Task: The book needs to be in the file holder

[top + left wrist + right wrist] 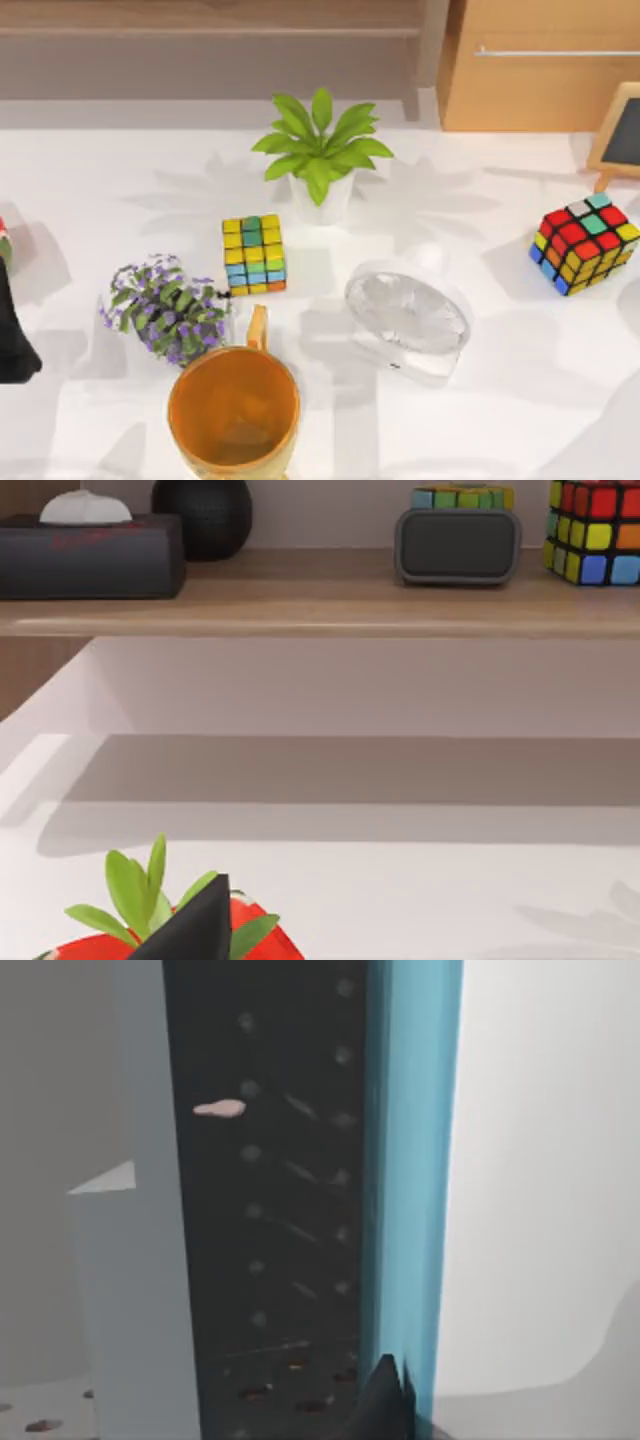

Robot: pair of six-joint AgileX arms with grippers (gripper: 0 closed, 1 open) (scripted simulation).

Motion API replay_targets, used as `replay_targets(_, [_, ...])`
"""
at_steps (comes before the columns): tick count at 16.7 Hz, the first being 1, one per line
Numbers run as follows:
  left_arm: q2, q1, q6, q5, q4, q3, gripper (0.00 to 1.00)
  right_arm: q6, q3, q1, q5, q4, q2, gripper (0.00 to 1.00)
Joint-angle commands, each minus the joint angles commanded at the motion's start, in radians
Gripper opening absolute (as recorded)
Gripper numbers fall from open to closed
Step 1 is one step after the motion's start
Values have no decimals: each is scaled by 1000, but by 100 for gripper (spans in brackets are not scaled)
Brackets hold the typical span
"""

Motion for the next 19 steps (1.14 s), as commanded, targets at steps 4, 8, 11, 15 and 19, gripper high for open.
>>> replay_targets(4, [0, 0, 0, 0, 0, 0, 100, 0, 0, 0, 0, 0, 0, 30])
replay_targets(8, [0, 0, 0, 0, 0, 0, 100, 0, 0, 0, 0, 0, 0, 60])
replay_targets(11, [0, 0, 0, 0, 0, 0, 100, 0, 0, 0, 0, 0, 0, 83])
replay_targets(15, [0, 0, 0, 0, 0, 0, 100, 0, 0, 0, 0, 0, 0, 100])
replay_targets(19, [0, 0, 0, 0, 0, 0, 100, 0, 0, 0, 0, 0, 0, 100])
